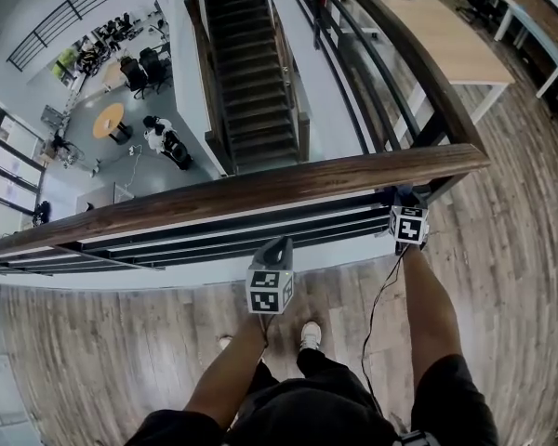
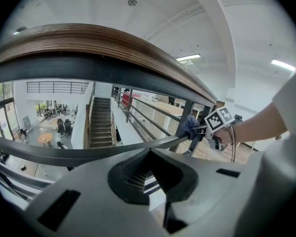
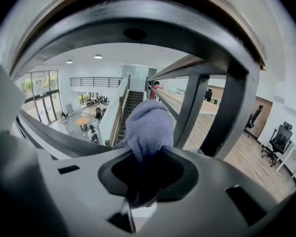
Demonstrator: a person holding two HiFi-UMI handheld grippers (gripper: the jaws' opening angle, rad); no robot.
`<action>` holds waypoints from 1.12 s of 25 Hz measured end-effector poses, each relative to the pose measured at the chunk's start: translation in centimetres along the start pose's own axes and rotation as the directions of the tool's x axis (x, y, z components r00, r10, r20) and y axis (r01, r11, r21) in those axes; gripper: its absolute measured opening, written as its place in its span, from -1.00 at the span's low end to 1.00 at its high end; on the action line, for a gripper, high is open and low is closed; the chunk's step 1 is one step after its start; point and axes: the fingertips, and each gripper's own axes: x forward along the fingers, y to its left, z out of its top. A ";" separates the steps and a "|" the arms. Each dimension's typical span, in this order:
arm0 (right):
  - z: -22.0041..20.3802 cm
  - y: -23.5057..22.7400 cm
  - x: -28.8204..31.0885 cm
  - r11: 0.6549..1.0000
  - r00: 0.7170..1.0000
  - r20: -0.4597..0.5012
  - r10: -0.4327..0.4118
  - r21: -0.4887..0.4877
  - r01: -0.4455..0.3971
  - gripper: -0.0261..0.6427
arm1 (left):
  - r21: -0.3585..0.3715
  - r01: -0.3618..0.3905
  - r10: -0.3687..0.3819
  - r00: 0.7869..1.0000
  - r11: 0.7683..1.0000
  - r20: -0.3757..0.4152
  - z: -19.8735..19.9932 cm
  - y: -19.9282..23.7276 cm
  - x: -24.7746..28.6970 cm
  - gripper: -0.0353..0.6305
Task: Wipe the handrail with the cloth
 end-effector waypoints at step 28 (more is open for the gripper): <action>0.4 46.4 -13.2 0.913 0.868 0.288 0.404 -0.069 -0.402 -0.70 | -0.281 -0.314 0.320 0.947 0.907 -0.027 -13.6 28.0 -18.5 -0.88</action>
